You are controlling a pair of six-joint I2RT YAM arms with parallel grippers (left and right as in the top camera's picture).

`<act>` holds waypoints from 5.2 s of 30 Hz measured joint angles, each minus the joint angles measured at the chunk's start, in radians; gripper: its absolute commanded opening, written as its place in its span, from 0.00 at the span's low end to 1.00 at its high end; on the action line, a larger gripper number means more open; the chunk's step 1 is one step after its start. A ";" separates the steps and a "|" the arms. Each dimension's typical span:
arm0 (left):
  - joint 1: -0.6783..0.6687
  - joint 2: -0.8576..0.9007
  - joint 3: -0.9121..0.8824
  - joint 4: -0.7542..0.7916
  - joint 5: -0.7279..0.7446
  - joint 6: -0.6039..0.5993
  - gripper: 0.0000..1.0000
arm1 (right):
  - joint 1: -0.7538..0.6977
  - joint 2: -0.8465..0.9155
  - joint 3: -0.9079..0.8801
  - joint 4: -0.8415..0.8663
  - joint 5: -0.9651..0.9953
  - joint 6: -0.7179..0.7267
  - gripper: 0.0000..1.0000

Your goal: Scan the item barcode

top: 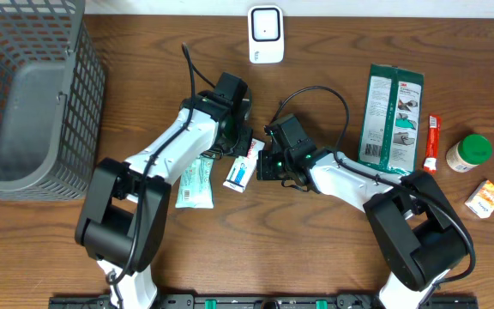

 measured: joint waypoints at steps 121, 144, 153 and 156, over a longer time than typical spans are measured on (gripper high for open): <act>-0.073 -0.029 -0.004 -0.022 0.099 -0.001 0.09 | -0.063 -0.046 0.023 -0.222 -0.014 -0.081 0.21; -0.054 -0.029 -0.004 -0.010 -0.104 -0.001 0.12 | -0.063 -0.046 0.006 -0.114 -0.085 -0.077 0.11; -0.050 -0.029 -0.004 -0.025 -0.111 -0.001 0.12 | -0.049 -0.046 0.006 -0.075 -0.096 -0.051 0.07; -0.050 -0.029 -0.004 -0.041 -0.111 -0.001 0.12 | -0.044 -0.046 0.006 -0.069 -0.096 -0.046 0.05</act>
